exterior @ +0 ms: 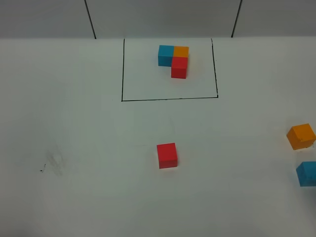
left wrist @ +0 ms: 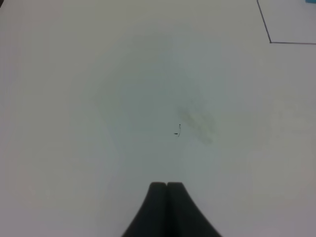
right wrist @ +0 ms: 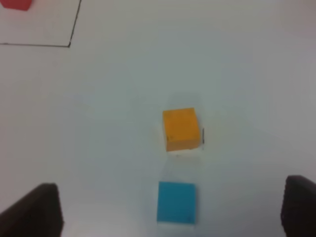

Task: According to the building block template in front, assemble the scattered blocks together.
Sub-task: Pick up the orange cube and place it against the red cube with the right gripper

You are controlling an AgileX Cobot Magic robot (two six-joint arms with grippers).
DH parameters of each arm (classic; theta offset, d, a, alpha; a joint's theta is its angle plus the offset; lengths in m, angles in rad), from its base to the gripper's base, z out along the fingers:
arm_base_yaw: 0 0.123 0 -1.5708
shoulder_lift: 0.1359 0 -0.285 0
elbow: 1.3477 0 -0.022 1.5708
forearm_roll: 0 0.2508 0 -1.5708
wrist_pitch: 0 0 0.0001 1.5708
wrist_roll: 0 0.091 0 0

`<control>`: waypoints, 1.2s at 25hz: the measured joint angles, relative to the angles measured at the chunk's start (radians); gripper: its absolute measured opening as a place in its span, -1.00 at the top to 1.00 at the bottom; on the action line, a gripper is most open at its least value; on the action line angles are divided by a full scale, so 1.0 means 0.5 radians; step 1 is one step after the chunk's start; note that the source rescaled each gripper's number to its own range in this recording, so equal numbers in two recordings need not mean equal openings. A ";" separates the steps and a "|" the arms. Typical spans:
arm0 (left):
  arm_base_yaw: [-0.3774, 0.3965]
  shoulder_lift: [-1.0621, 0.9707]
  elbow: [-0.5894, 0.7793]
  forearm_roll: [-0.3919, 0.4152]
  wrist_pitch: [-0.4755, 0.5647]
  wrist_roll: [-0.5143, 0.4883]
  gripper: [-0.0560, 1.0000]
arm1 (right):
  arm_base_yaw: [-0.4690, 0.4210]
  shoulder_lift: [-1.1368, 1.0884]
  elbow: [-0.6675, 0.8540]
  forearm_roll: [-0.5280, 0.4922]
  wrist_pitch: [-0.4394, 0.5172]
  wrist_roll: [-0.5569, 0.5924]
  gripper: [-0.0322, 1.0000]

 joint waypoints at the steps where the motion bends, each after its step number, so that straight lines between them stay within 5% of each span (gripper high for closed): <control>1: 0.000 0.000 0.000 0.000 0.000 0.000 0.89 | 0.000 0.086 0.000 0.026 -0.035 -0.030 -0.91; 17: 0.000 0.000 0.000 0.000 0.000 0.001 0.89 | 0.000 1.199 -0.017 0.365 -0.617 -0.478 -0.90; 30: 0.000 0.000 0.000 -0.001 0.000 0.001 0.89 | 0.000 1.706 -0.024 0.370 -1.007 -0.548 -0.89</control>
